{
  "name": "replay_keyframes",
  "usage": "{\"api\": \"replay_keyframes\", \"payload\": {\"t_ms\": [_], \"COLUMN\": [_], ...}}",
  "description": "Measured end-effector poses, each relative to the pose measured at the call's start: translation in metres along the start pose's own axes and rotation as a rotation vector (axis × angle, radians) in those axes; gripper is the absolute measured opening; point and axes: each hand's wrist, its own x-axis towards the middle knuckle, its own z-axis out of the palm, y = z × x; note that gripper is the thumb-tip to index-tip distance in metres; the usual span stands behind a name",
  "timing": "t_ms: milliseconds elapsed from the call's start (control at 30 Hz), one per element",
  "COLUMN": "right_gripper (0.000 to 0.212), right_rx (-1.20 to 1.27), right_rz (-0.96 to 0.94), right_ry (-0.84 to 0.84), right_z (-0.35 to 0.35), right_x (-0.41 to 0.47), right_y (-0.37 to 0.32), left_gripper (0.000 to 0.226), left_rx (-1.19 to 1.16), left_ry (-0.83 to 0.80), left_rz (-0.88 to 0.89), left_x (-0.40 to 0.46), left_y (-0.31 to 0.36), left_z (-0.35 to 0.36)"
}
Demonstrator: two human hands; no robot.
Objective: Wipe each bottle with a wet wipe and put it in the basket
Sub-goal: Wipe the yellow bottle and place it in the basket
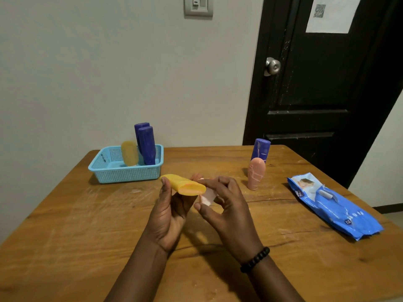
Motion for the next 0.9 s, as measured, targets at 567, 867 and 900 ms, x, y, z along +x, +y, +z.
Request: {"api": "replay_keyframes", "payload": {"t_ms": [567,867,900], "right_gripper": [0.032,0.019,0.017], "right_rx": [-0.241,-0.108,-0.075], "right_rz": [-0.155,0.017,0.032], "right_ry": [0.098,0.123,0.186], "right_z": [-0.017,-0.038,-0.041], "right_x": [0.023,0.021,0.021], "right_y": [-0.002,0.004,0.003], "left_gripper": [0.095,0.033,0.032], "left_rx": [1.347,1.221,1.222], "left_ry": [0.15,0.027,0.027], "left_rz": [0.565,0.562,0.572], "left_x": [0.0,-0.011,-0.012], "left_y": [-0.011,-0.014,-0.014], "left_z": [-0.002,0.006,0.007]}}
